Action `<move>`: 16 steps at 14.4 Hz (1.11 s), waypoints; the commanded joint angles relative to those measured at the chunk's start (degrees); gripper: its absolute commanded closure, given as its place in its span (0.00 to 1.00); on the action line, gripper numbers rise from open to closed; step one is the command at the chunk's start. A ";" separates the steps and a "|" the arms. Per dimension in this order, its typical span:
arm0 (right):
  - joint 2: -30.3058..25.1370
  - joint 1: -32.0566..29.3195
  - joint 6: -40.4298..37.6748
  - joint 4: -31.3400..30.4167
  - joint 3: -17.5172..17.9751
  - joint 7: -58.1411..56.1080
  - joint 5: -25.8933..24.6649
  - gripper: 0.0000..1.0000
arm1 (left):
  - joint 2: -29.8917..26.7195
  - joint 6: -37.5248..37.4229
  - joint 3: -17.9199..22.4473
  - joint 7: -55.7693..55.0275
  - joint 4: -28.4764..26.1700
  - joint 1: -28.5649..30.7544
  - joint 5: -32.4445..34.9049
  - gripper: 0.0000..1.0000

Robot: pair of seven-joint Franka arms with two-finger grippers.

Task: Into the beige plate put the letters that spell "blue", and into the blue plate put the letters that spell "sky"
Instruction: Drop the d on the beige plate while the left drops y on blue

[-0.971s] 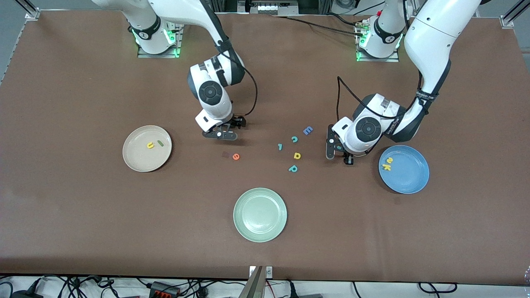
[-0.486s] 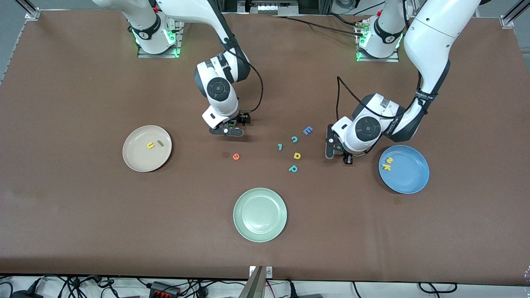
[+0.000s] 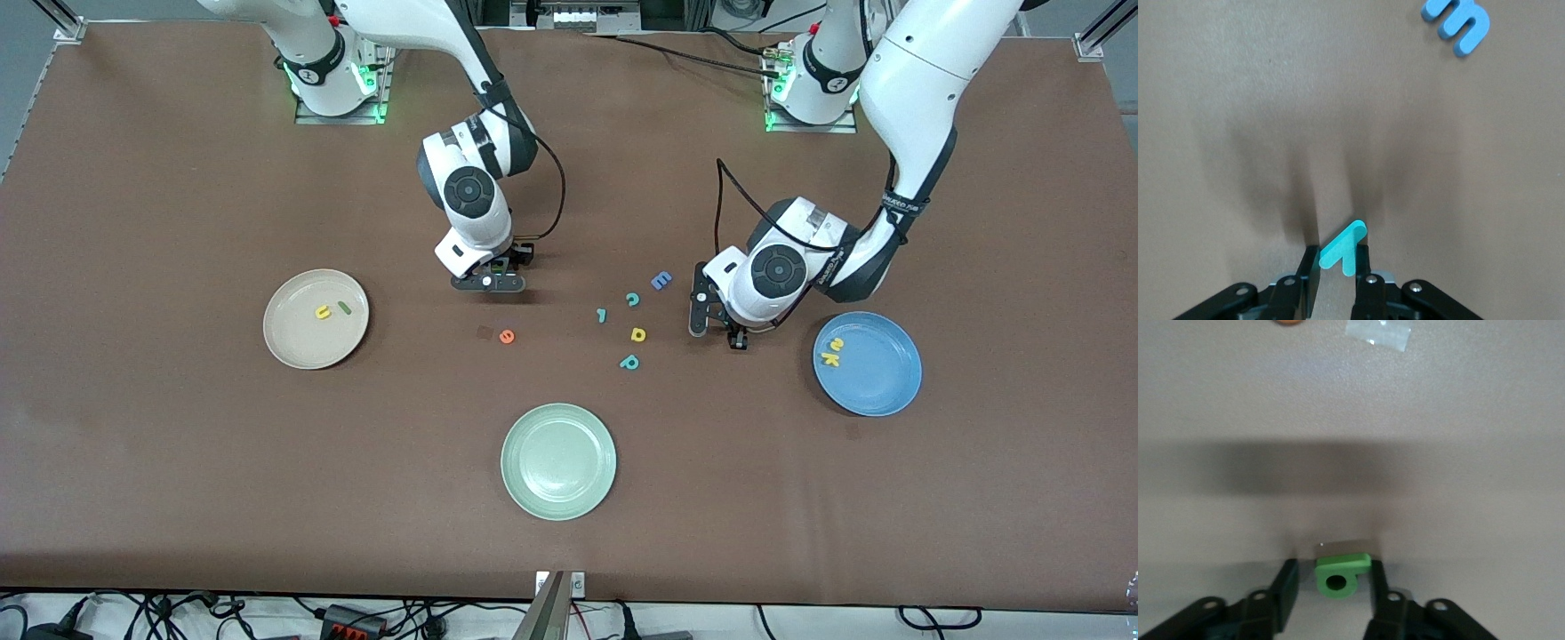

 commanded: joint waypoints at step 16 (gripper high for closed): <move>-4.70 -0.39 -5.05 1.83 -8.51 -2.02 0.75 0.81 | -3.47 -20.23 -0.76 -1.73 9.94 19.82 -0.51 0.62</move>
